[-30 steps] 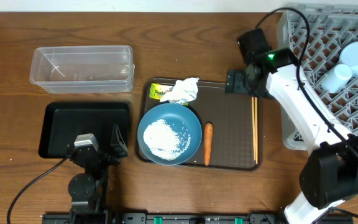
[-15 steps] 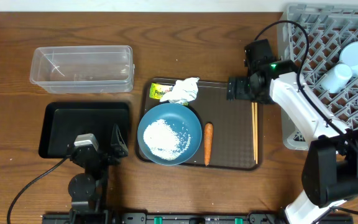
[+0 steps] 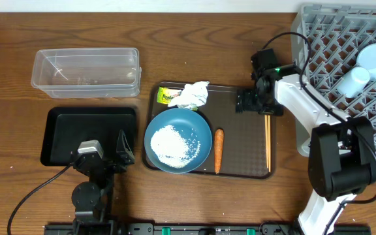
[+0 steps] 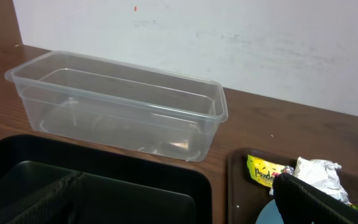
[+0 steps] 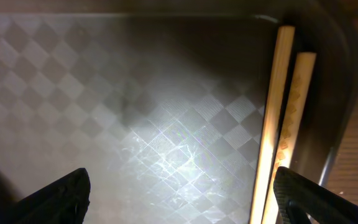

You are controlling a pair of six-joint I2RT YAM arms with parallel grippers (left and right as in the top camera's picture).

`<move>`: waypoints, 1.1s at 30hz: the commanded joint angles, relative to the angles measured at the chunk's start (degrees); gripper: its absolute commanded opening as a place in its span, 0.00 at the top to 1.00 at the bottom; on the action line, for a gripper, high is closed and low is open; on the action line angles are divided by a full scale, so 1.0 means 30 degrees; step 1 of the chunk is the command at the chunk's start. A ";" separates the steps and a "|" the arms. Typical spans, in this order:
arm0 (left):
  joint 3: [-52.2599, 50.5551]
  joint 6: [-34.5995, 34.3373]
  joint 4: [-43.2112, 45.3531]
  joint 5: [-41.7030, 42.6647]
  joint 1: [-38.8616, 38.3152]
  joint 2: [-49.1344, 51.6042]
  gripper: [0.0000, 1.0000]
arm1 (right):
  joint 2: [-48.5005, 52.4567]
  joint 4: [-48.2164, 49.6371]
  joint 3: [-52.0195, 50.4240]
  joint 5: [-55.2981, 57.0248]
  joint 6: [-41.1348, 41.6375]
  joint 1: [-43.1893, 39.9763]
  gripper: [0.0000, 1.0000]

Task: Sort waste into correct bins and load items into the dishwasher rack
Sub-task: 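Lower the right gripper and grasp the wooden chopsticks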

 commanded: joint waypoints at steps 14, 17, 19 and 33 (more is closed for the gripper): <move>-0.0568 0.0109 -0.0372 -0.0357 -0.0029 -0.0124 0.02 | 0.1501 0.0182 -0.0066 -0.0095 0.0073 0.0080 0.07; -0.0568 0.0109 -0.0372 -0.0364 -0.0029 -0.0124 0.02 | 0.1501 0.0146 -0.0066 0.0350 0.0066 0.0087 0.06; -0.0568 0.0117 -0.0372 -0.0357 -0.0029 -0.0124 0.02 | 0.1501 0.0160 -0.0066 0.0590 0.0066 0.0087 0.06; -0.0568 0.0117 -0.0372 -0.0364 -0.0029 -0.0124 0.02 | 0.1282 -0.0670 0.0736 0.0036 -0.0721 0.0044 0.05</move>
